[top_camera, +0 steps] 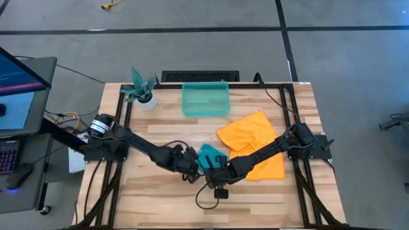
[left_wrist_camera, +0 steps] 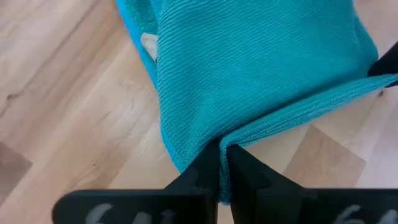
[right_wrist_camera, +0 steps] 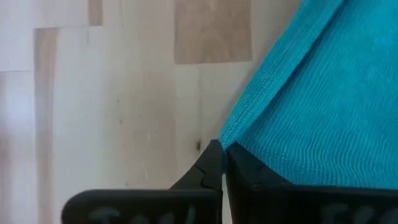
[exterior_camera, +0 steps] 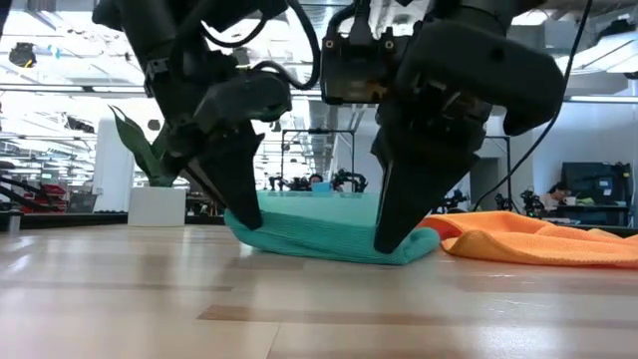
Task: Roll microfiber towels into tight, uniform cylinder then place into a basket
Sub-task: Roll the blue microfiber cloth
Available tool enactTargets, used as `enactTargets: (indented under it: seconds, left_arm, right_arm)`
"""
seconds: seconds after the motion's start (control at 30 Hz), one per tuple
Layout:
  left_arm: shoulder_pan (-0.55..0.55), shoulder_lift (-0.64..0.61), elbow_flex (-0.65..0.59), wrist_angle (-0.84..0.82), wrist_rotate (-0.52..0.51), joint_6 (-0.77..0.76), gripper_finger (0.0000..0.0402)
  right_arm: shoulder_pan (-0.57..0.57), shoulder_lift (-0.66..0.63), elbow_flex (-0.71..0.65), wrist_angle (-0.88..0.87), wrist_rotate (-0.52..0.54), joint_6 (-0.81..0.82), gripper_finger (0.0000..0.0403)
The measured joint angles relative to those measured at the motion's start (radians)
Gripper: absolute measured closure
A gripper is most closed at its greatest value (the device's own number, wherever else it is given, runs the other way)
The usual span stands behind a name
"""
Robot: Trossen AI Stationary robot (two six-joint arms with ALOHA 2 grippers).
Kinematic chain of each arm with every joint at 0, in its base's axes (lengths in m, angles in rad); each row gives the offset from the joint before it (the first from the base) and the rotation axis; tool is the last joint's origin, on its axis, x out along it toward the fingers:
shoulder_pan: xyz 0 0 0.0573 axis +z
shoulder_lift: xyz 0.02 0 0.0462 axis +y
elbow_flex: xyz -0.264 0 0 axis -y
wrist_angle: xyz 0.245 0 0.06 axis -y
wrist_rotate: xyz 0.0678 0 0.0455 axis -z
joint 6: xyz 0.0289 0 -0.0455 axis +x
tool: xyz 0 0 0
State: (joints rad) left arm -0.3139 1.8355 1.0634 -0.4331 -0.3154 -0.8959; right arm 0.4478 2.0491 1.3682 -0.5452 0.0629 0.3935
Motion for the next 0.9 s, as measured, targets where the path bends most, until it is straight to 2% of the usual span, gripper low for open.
enactTargets:
  seconds: [0.17,0.37,0.57,0.67,0.8,0.9]
  left_arm:
    - [0.018,-0.002,-0.057,0.051,0.013,-0.007,0.0395]
    - [0.031,-0.006,-0.09,0.052,-0.025,-0.007,0.0395]
    - [0.031,-0.005,-0.09,0.052,-0.01,-0.007,0.0395]
    - [0.031,-0.004,-0.09,0.053,-0.004,-0.007,0.0395]
    - [0.03,-0.003,-0.091,0.054,0.001,-0.007,0.0395]
    - [0.03,-0.003,-0.091,0.055,0.005,-0.007,0.0395]
  right_arm:
    - [0.0,0.0,-0.001,0.023,-0.003,0.0,0.0364]
    - [0.023,0.0,-0.004,0.016,-0.014,-0.013,0.0335]
    - [0.028,0.0,0.02,0.035,-0.001,-0.149,0.0299]
    - [0.033,0.0,0.03,0.125,0.001,-0.254,0.0296]
    - [0.048,0.0,0.032,0.271,0.097,-0.46,0.0301]
    - [0.055,0.0,0.032,0.271,0.186,-0.516,0.0308]
